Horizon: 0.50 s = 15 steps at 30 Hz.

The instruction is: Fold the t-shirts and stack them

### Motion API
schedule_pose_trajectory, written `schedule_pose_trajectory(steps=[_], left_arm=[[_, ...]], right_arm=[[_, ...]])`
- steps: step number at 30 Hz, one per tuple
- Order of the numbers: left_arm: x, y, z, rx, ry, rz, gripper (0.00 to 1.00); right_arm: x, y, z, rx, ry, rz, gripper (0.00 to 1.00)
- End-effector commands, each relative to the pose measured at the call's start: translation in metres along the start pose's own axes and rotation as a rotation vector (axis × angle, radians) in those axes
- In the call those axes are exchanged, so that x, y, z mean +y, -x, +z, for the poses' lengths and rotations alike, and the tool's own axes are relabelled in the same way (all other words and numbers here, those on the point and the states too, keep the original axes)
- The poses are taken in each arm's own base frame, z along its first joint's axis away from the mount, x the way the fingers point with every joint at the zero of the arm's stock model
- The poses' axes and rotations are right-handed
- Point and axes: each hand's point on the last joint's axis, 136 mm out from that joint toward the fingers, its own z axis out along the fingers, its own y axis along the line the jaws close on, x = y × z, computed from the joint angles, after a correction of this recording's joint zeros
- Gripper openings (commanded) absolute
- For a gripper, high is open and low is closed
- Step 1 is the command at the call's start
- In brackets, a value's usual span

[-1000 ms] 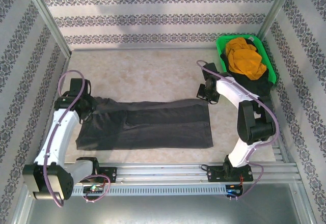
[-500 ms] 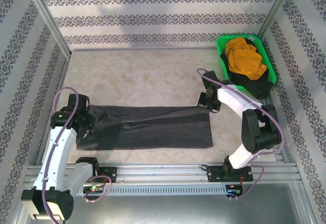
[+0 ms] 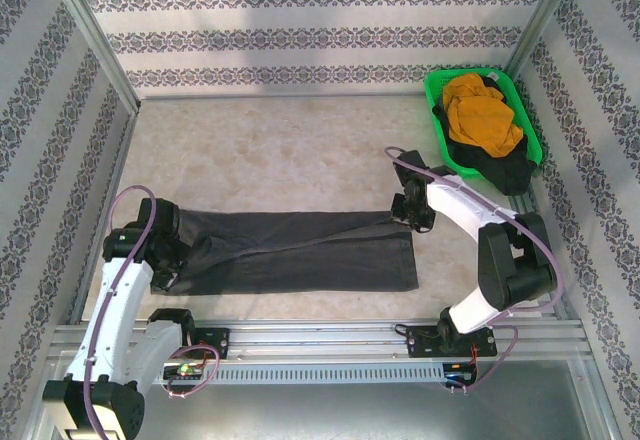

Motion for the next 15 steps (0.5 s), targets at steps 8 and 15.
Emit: schedule_pose_trajectory(steps=[8, 15], left_arm=[[0.021, -0.014, -0.001, 0.044, 0.07, 0.027, 0.0], [0.028, -0.014, -0.006, 0.038, 0.094, 0.05, 0.0]], right_arm=[[0.003, 0.003, -0.028, -0.073, 0.041, 0.083, 0.27], [0.018, -0.014, 0.0, 0.04, 0.067, 0.13, 0.19]])
